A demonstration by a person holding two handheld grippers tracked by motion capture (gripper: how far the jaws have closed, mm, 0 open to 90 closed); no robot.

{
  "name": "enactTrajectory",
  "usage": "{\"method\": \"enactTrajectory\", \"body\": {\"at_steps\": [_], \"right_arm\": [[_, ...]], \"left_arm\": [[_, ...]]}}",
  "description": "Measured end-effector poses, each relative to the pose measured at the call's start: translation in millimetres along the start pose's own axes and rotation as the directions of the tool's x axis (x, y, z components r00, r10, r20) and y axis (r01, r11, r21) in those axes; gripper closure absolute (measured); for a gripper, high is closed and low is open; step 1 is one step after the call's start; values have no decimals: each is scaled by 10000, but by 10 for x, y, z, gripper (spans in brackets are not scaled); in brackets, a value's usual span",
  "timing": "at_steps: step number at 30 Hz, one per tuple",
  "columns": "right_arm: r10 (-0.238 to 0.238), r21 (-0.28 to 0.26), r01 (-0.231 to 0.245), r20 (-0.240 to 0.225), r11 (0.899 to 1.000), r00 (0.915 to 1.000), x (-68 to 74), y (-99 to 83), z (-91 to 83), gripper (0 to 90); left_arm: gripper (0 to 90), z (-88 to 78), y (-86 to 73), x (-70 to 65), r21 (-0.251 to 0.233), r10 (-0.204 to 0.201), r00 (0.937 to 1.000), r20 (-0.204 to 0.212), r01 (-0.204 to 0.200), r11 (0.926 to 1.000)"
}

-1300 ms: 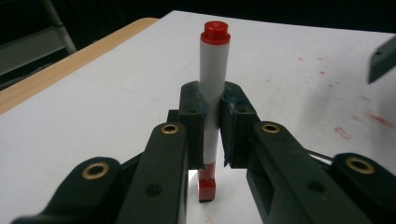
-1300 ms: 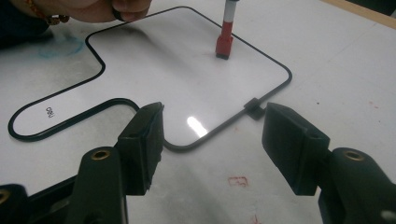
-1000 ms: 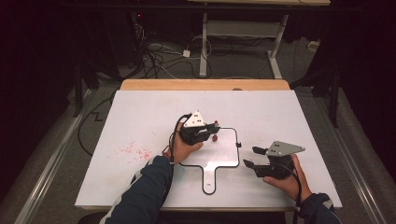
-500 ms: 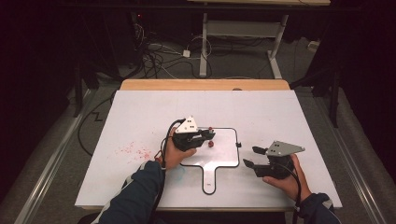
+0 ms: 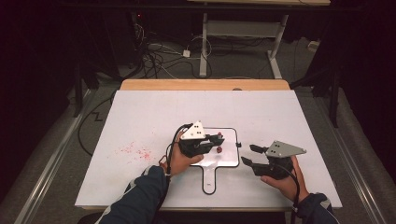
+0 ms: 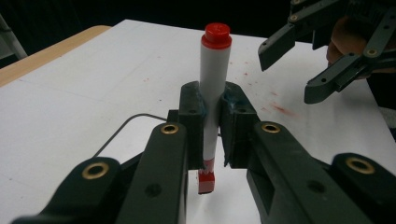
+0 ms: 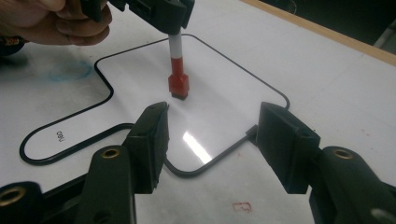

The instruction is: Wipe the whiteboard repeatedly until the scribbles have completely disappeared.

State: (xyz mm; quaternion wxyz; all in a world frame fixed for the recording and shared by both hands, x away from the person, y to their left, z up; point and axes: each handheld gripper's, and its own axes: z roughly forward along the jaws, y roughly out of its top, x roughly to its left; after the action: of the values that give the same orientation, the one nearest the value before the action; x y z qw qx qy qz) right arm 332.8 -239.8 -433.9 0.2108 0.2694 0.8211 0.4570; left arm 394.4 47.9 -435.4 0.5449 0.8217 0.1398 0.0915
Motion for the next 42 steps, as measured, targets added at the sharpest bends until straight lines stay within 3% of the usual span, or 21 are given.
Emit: {"method": "enactTrajectory", "body": {"at_steps": [13,19,26,34,39,42], "right_arm": [[-373,-417,349,-563,9985,9977,182,107,87,502],[-191,-584,136,-946,9982,9953,234,145,121,521],[-172,-563,123,-862,9983,9961,263,171,158,536],[-61,-650,13,-742,9979,9972,230,200,153,677],[-288,-695,228,-864,9973,9958,241,216,170,803],[-429,-635,373,-893,9973,9951,260,219,177,813]], "left_arm": [[787,13,149,-197,-128,-86,9997,244,89,9999],[786,25,196,-273,-183,-97,9996,268,102,9998],[786,46,232,-350,-243,22,9988,498,-10,9997],[786,38,274,-396,-431,-10,9969,789,44,9991],[786,16,266,-397,-494,-80,9968,793,119,9987],[785,10,250,-401,-480,-183,9971,738,219,9986]]}}
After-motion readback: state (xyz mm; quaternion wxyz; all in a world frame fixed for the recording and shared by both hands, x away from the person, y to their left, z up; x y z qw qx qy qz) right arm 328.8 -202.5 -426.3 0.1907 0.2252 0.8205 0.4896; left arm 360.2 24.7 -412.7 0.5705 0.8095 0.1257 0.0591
